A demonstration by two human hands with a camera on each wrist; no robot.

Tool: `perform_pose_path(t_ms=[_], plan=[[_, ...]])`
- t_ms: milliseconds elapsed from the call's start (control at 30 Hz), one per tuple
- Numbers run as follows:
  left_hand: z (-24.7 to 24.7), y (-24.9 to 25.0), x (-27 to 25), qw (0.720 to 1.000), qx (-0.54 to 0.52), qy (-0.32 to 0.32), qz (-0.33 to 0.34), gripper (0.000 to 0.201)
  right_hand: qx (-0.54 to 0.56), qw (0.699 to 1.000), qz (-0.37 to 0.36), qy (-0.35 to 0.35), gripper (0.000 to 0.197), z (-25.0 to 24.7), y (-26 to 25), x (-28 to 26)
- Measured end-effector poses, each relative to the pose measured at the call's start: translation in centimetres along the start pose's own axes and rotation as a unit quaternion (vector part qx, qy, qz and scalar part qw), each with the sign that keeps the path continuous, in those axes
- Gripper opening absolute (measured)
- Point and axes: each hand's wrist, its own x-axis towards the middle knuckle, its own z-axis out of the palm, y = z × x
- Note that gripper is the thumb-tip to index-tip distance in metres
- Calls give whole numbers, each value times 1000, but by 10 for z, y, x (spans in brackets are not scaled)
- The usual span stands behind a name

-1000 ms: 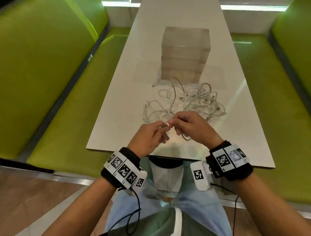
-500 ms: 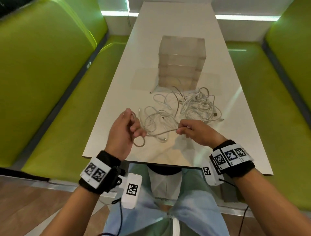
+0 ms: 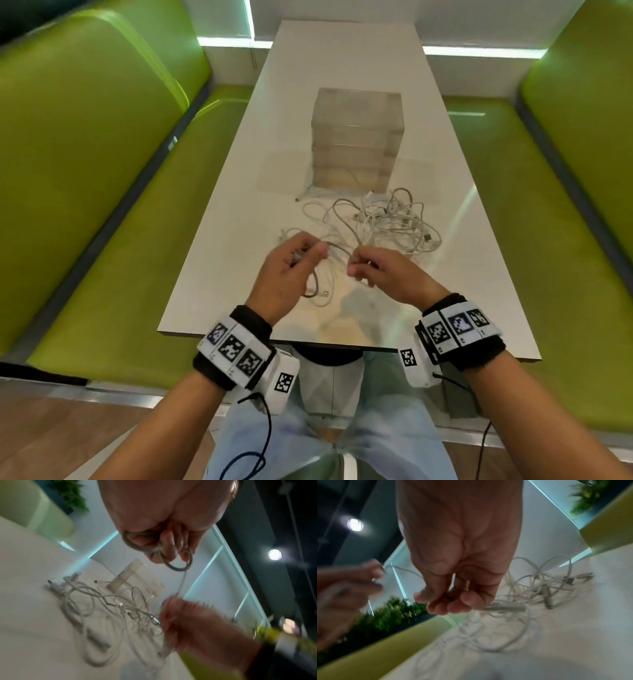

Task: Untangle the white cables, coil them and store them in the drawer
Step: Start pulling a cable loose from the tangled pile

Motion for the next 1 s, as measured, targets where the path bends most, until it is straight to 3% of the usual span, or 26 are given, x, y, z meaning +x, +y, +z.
perform_pose_path(t_ms=[67, 200, 333, 400, 600, 767, 833, 900, 1000], plan=[[-9, 6, -4, 997, -65, 39, 0, 19, -14, 1000, 20, 1, 20, 1, 12, 2], [-17, -1, -6, 995, -30, 98, 0, 15, -7, 1000, 2, 12, 26, 3, 11, 5], [-2, -16, 3, 998, 39, 20, -52, 19, -43, 997, -63, -6, 21, 8, -9, 4], [10, -16, 6, 998, 35, -8, -59, 9, -51, 995, -81, -13, 20, 8, -21, 3], [18, -1, 1, 982, -158, 33, -94, 17, -69, 994, -71, -41, 19, 5, -27, 1], [-12, 19, -8, 953, -292, 69, -51, 24, -95, 995, -1, -1, 26, -5, 10, 11], [-25, 19, -8, 961, -256, 86, -52, 29, -96, 995, 13, 7, 22, -10, 15, 11], [-27, 12, -5, 983, -148, 87, -71, 32, -105, 994, -5, 11, 21, -12, 12, 12], [-12, 1, 2, 995, 23, 38, -88, 36, -112, 993, -42, 10, 20, -11, 2, 11]])
